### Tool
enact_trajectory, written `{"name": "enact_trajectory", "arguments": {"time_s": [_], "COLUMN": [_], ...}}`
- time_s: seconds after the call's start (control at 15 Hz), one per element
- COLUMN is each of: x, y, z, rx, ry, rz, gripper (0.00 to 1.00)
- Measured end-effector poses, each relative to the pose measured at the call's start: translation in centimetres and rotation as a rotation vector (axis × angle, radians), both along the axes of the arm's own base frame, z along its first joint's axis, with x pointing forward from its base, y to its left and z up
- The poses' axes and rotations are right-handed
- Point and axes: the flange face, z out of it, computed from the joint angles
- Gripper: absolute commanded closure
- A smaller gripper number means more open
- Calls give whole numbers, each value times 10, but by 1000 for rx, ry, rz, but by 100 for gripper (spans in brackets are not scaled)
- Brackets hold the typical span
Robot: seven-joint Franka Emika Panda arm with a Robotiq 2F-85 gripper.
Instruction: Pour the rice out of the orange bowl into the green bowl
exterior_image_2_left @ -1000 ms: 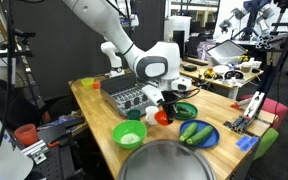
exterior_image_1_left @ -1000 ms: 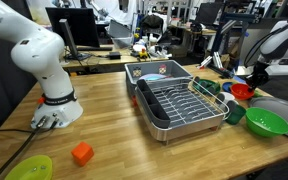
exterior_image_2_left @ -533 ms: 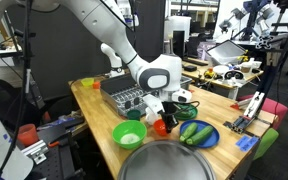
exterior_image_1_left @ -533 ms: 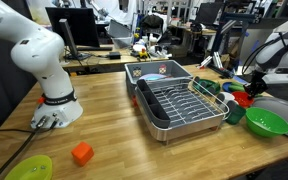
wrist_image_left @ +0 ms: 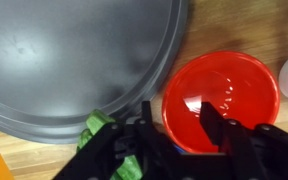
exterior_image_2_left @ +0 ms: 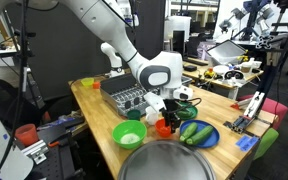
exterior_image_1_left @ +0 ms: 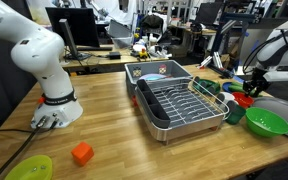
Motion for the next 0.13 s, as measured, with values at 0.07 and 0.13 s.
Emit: {"name": "enact_trajectory", "arguments": {"time_s": [0.07,0.13], "x": [0,0], "y": [0,0], "z": [0,0], "rx": [0,0], "ry": [1,1], "rz": [0,1], "gripper": [45,45]}}
